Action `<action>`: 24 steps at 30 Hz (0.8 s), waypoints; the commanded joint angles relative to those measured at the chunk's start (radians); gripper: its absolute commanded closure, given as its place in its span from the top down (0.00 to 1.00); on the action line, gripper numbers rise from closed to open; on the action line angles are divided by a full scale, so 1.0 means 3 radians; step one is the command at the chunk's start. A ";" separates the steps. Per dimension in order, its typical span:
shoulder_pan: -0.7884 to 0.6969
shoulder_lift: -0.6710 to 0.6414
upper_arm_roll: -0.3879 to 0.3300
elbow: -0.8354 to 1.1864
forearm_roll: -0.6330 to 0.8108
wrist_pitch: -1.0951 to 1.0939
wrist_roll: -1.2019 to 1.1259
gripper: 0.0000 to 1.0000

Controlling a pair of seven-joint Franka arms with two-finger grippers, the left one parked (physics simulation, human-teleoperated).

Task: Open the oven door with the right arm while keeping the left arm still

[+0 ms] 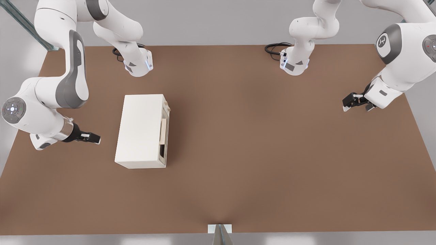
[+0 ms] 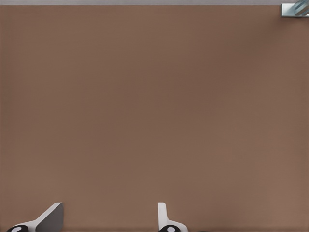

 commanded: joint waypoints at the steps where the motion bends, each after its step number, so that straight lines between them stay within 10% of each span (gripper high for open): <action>1: 0.0008 -0.0001 0.0002 0.0002 0.0008 0.0040 -0.0296 1.00; 2: 0.0018 -0.0001 0.0007 -0.0008 0.0003 0.0025 -0.0296 1.00; 4: 0.0059 -0.0006 0.0073 -0.0019 -0.0068 -0.0016 -0.0286 0.12; 5: 0.0059 -0.0021 0.0196 -0.0019 -0.0135 -0.0062 -0.0286 0.00; 7: 0.0187 0.0004 0.0646 -0.0054 -0.0932 -0.0231 -0.0082 0.00; 10: 0.0749 0.0005 0.0661 -0.0208 -0.1490 -0.0430 0.0665 0.00; 24: 0.1859 0.0674 0.0667 -0.0208 -0.2195 -0.0793 0.2777 0.00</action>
